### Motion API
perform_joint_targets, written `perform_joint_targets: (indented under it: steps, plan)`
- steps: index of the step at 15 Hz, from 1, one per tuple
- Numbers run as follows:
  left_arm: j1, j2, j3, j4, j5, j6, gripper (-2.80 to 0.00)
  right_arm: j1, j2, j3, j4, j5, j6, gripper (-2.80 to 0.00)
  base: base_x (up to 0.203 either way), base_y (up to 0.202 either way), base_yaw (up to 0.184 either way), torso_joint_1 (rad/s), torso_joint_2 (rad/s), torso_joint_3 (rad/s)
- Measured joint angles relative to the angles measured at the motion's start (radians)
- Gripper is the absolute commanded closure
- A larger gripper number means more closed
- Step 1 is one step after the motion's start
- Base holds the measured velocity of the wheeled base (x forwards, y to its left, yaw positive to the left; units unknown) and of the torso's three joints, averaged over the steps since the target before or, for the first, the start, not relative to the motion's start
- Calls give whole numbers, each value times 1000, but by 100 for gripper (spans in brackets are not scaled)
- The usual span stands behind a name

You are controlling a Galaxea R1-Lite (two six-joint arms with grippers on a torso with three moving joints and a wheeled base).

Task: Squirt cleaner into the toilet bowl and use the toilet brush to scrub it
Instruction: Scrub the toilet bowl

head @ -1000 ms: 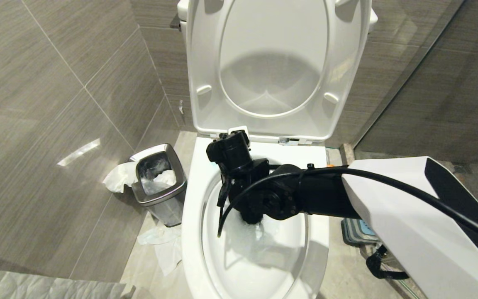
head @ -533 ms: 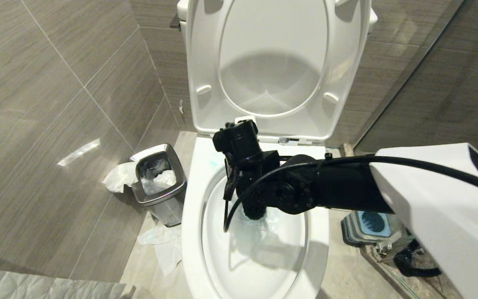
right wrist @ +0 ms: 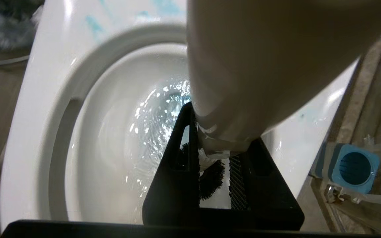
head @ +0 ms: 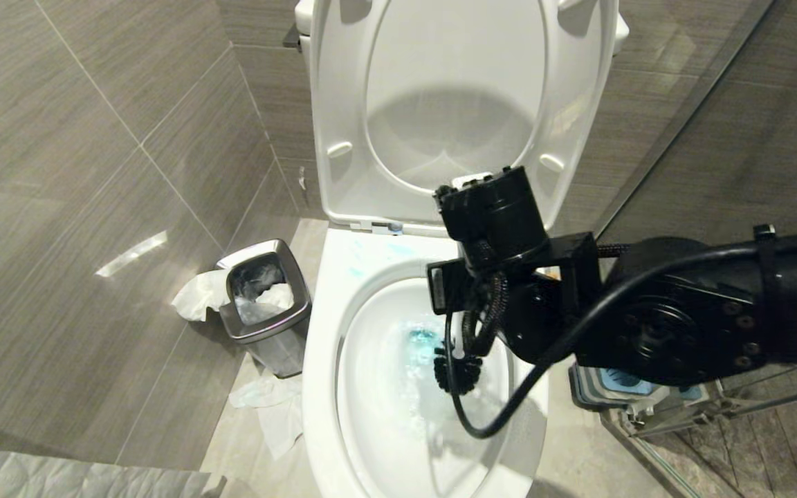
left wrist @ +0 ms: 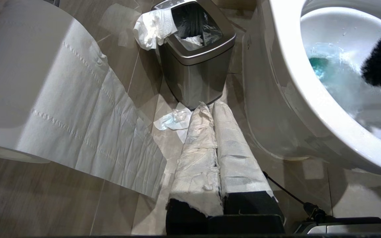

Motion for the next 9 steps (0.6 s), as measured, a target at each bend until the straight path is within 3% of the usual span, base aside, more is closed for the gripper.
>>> perform_joint_targets:
  steps: [5,9]
  plan:
    - [0,0,0,0,0,-1,0,1,-87,136,-99,211,-23,0,0,0,0,0,0,0]
    - [0,0,0,0,0,0,0,1,-17,184,-338,266,-138,0,0,0,0,0,0,0]
